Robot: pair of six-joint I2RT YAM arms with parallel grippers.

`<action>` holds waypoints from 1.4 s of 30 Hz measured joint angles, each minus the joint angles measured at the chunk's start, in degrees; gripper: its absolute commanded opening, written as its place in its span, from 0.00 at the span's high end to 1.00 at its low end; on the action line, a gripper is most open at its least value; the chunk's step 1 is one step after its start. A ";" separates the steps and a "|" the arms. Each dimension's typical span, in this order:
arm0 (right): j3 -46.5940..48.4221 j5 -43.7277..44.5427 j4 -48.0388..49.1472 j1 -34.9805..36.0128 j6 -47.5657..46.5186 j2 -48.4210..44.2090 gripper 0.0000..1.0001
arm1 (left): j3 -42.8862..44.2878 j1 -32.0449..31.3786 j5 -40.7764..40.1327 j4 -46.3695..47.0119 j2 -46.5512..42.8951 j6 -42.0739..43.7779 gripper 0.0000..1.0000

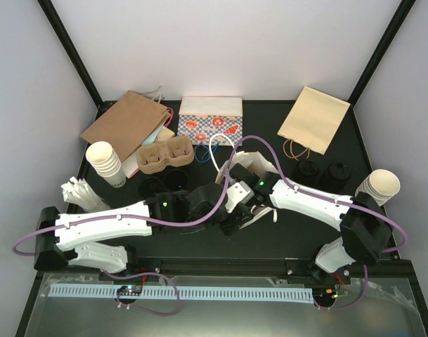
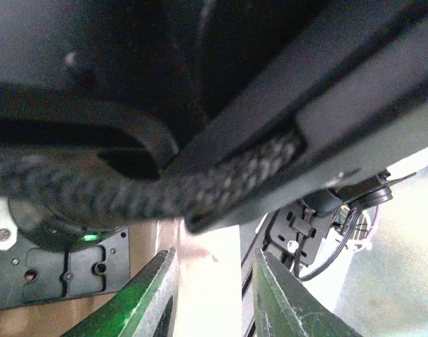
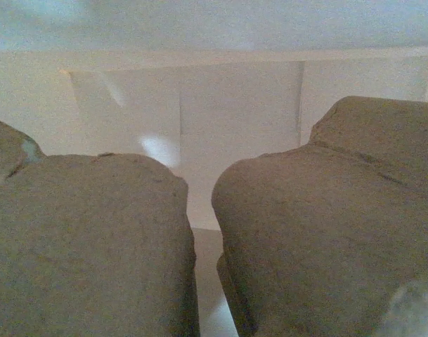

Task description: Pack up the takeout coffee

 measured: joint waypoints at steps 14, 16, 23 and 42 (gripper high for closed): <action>0.00 -0.09 0.02 0.00 -0.11 0.00 0.77 | -1.86 -0.02 0.39 9.53 2.40 -2.54 0.99; 0.00 -0.13 0.02 -0.02 -0.17 0.02 0.77 | -2.56 -0.02 1.90 10.95 2.38 -2.34 0.98; 0.48 -1.51 0.11 -0.04 -0.74 1.29 0.77 | -4.48 -1.11 5.66 14.97 1.90 0.85 0.98; -0.31 -3.41 2.25 0.22 -1.42 3.74 0.77 | -6.03 -3.98 -1.99 12.28 -3.96 4.20 0.99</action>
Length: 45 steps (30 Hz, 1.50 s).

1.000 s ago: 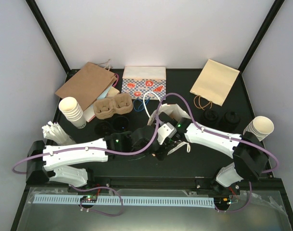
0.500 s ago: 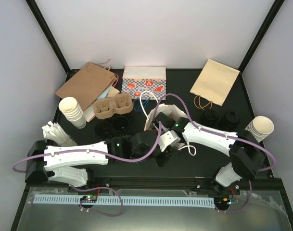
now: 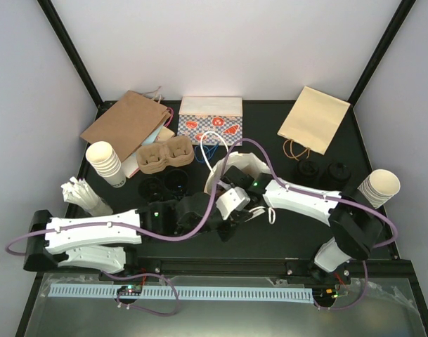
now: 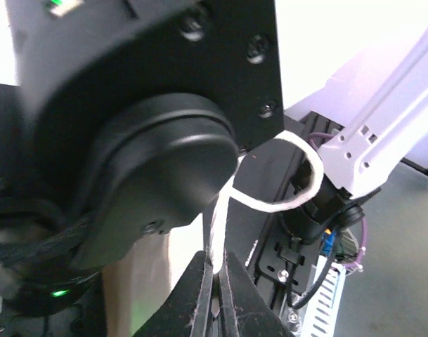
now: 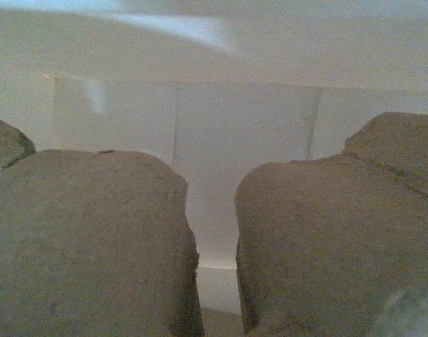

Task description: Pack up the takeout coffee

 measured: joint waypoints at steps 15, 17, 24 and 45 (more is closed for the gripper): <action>0.37 -0.92 1.42 0.17 1.07 1.88 0.77 | 1.03 -0.07 -8.17 -3.23 -2.45 -0.24 0.99; 0.35 -1.09 1.55 0.15 1.18 2.05 0.77 | 2.47 0.09 -8.35 -4.79 -1.60 -0.24 0.98; -0.22 -1.11 2.56 0.15 1.84 2.64 0.77 | 5.92 1.25 -7.78 -9.33 -0.02 -0.79 0.98; -3.43 1.01 4.92 2.58 5.16 6.16 0.77 | 12.94 6.60 -2.69 -4.37 0.20 -6.21 0.70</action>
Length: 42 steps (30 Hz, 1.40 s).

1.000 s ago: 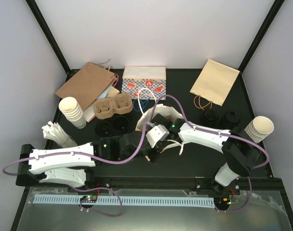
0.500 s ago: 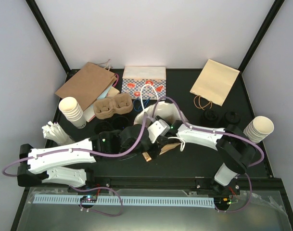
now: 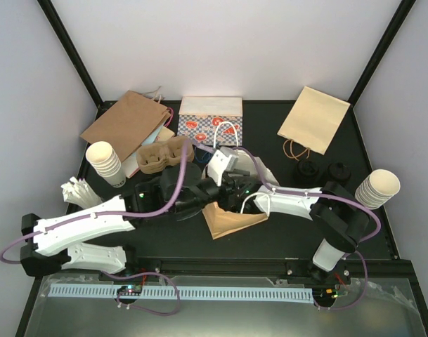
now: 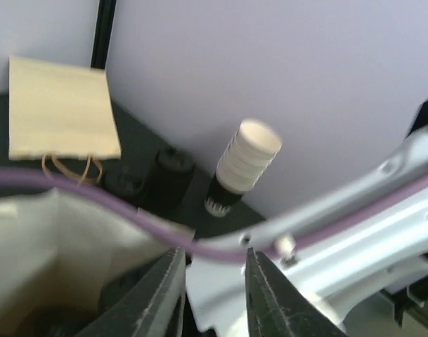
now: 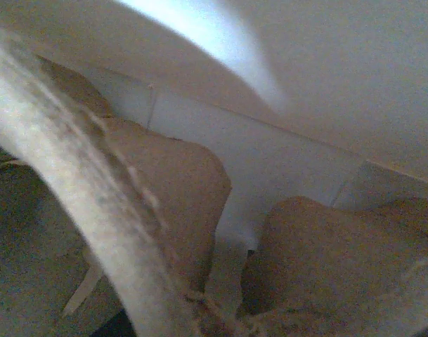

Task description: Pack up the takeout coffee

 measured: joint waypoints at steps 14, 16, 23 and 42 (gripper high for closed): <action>-0.57 0.46 -0.31 0.11 -0.87 -1.16 0.77 | 10.84 6.05 -2.10 -13.75 -5.31 -1.60 0.42; -0.72 0.46 -0.83 0.13 -1.07 -1.70 0.77 | 11.17 9.49 -1.86 -17.55 -6.29 -1.88 0.40; -0.70 0.55 -2.12 0.13 -0.59 -2.10 0.77 | 8.94 20.94 2.21 -26.49 -9.44 -1.49 0.27; -0.70 0.81 -5.14 0.15 1.11 -3.74 0.76 | 5.29 29.79 17.05 -27.98 -5.49 4.26 0.09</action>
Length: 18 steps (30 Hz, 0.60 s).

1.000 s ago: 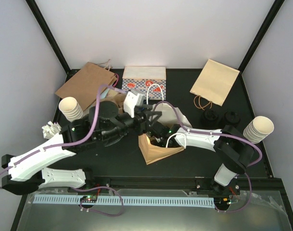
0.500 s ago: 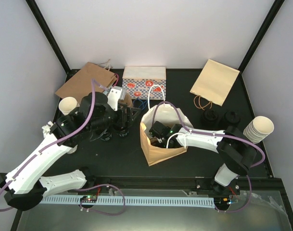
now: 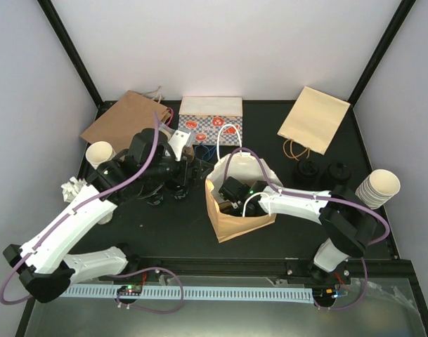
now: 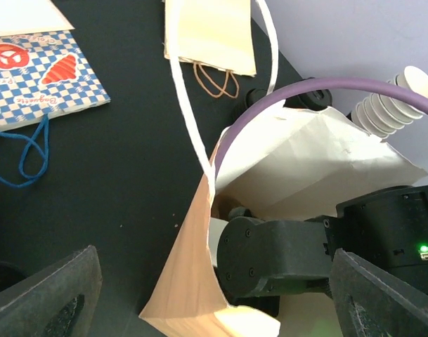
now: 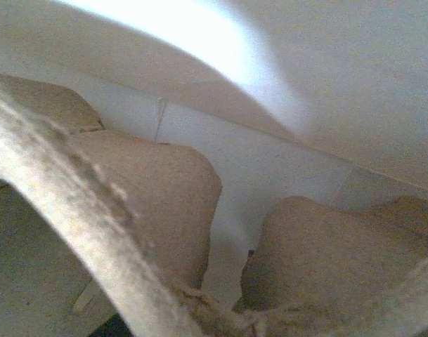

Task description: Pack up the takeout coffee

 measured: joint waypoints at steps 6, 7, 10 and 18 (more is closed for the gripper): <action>-0.02 0.00 -0.02 0.00 0.00 -0.02 0.76 | 0.04 0.00 3.15 1.16 4.24 2.86 0.16; -0.02 0.02 -0.02 0.02 0.00 -0.02 0.76 | 0.11 0.00 3.34 1.22 5.29 3.26 0.17; -0.02 0.00 -0.02 0.02 0.00 -0.02 0.76 | 0.22 0.02 3.15 1.20 7.48 4.02 0.19; 0.00 0.02 -0.07 0.28 0.02 -0.02 0.76 | 1.55 0.44 1.84 1.36 12.22 5.64 0.34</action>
